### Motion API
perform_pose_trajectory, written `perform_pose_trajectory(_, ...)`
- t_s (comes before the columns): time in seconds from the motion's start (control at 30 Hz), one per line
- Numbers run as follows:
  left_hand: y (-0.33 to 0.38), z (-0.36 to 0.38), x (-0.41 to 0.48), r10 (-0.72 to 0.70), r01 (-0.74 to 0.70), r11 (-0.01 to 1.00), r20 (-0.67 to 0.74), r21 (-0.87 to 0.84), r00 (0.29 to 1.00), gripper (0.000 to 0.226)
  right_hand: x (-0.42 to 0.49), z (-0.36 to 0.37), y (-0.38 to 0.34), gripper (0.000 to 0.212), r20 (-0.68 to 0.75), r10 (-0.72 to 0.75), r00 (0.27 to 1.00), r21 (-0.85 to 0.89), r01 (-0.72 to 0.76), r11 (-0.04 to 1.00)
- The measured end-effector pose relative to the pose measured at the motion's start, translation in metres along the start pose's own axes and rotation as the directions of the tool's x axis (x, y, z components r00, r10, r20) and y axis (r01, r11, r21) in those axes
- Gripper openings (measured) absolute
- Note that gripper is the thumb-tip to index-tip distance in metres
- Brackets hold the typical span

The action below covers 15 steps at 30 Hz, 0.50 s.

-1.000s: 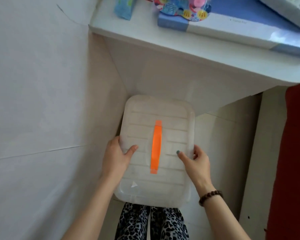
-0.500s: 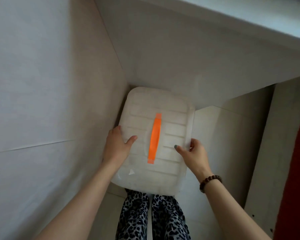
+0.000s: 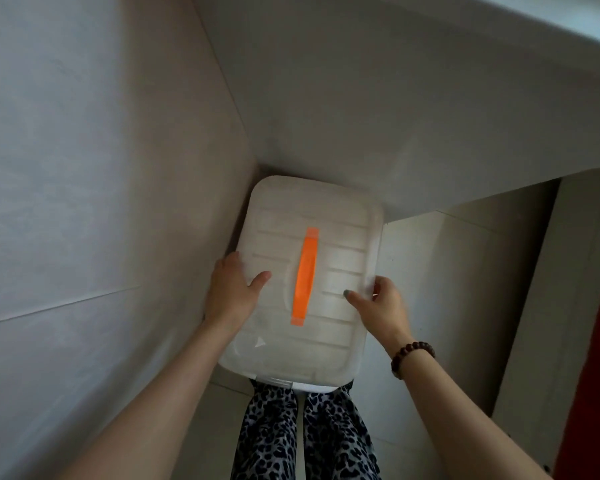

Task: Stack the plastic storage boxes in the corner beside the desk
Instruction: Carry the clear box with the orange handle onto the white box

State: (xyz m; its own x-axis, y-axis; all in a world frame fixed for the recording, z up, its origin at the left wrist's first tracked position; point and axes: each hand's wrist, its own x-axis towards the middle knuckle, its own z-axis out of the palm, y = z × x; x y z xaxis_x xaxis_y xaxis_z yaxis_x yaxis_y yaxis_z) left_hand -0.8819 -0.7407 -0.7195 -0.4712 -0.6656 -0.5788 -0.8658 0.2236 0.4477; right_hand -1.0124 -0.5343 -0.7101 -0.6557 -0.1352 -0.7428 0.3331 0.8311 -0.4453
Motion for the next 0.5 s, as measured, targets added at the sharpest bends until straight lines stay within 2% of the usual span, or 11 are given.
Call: perform_pose_trajectory(0.5,-0.002,-0.001,0.012,-0.002,0.004,0.997,-0.017,0.075,1.0,0.056,0.009,0.008,-0.005,0.039,0.004,0.029,1.0,-0.011,-0.029,1.0)
